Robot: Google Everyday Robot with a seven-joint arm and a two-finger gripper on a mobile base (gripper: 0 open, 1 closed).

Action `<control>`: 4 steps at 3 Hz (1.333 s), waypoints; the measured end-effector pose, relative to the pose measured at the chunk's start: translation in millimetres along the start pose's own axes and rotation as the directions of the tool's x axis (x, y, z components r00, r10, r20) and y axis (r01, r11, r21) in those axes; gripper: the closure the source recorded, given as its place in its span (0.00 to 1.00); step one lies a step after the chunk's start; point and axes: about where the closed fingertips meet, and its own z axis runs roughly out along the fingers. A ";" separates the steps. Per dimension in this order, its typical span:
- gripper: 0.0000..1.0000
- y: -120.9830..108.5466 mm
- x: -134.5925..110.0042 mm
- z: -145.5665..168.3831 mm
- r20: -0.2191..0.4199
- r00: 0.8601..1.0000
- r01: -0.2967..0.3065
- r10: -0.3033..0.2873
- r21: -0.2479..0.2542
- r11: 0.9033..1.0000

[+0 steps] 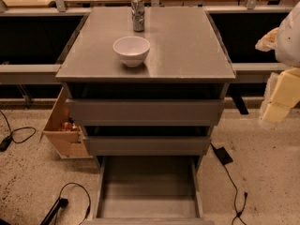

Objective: Close bottom drawer

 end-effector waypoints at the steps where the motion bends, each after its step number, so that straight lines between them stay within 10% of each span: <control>1: 0.00 2.0 0.6 8.0 -0.005 1.000 -0.008 0.008 0.006 1.000; 2: 0.00 14.8 6.3 31.8 -0.023 1.000 -0.006 0.007 0.036 0.999; 4: 0.00 74.0 55.1 180.1 -0.087 0.996 -0.022 0.022 -0.005 1.000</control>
Offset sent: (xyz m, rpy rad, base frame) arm -0.0197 0.0024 -0.1524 -0.0794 0.0436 -0.0359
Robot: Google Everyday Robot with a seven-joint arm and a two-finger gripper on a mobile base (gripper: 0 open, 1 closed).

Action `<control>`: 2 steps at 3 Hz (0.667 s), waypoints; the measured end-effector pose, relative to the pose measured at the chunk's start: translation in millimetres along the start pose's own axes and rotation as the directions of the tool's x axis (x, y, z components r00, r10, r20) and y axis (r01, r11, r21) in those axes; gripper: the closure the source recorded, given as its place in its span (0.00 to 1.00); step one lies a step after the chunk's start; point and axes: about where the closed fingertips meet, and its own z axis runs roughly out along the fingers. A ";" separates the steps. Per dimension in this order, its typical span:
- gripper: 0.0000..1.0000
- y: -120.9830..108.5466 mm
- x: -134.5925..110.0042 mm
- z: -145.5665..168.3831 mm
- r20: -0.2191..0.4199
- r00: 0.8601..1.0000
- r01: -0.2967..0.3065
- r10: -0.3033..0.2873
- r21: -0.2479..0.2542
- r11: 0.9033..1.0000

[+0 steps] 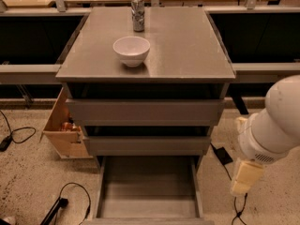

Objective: Close bottom drawer

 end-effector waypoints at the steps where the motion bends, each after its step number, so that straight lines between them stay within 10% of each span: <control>1: 0.00 26.0 11.6 57.4 -0.049 0.999 0.018 -0.020 -0.036 0.999; 2: 0.00 56.4 15.3 111.6 -0.064 0.998 -0.002 -0.004 -0.091 0.996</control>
Offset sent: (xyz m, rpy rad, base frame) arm -0.0387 0.0108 -0.1722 -0.0405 0.1369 0.0006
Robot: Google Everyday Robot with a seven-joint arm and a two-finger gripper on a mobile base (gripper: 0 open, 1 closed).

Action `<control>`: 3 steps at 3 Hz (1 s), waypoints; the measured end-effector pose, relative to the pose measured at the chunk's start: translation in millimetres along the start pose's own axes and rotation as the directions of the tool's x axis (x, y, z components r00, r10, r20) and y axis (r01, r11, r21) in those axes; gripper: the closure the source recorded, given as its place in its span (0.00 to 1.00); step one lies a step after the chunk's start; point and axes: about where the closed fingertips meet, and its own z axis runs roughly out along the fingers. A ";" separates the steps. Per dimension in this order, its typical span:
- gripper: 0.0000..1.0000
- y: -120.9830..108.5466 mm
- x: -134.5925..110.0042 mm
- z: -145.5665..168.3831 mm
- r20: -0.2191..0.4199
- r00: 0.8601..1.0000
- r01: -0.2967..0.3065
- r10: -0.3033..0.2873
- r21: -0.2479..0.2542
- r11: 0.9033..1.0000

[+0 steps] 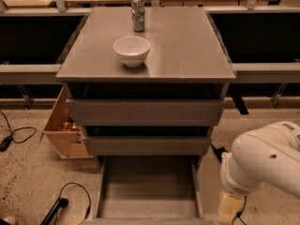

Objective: Close bottom drawer

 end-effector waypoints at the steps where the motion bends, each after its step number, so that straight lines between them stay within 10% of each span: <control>1: 0.00 14.0 -5.2 28.1 0.004 1.000 -0.030 0.030 -0.056 0.998; 3: 0.04 23.1 -9.4 72.5 0.014 0.999 -0.029 0.030 -0.076 0.997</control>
Offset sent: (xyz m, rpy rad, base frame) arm -0.0066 0.0087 -0.0266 0.0222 0.0473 -0.0226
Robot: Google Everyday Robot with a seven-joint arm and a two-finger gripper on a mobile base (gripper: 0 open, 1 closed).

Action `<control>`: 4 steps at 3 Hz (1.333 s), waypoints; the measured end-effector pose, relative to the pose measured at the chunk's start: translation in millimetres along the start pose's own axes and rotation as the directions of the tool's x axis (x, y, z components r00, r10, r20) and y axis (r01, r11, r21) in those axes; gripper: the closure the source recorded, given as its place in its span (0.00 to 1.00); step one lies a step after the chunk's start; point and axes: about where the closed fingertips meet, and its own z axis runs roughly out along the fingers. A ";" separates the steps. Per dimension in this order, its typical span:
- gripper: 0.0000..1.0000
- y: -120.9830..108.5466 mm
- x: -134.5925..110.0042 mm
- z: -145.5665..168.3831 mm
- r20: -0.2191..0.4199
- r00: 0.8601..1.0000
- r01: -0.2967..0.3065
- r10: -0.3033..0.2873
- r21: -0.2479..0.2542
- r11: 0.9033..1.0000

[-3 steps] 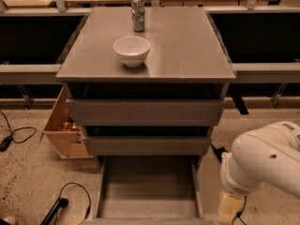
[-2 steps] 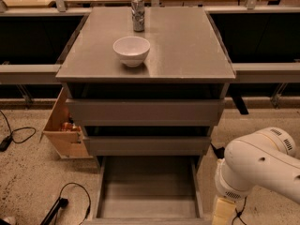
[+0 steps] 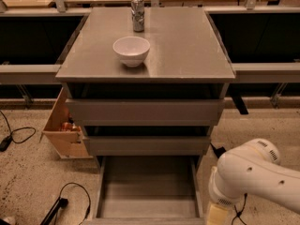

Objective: Close bottom drawer

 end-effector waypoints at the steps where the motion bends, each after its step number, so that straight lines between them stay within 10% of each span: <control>1: 0.27 16.1 -2.4 67.8 0.006 1.000 0.001 -0.001 -0.047 0.999; 4: 0.96 53.2 2.7 234.6 0.106 0.994 0.028 -0.017 -0.097 0.995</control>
Offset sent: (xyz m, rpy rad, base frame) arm -0.0302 0.0309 -0.2458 0.1096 0.0150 0.0844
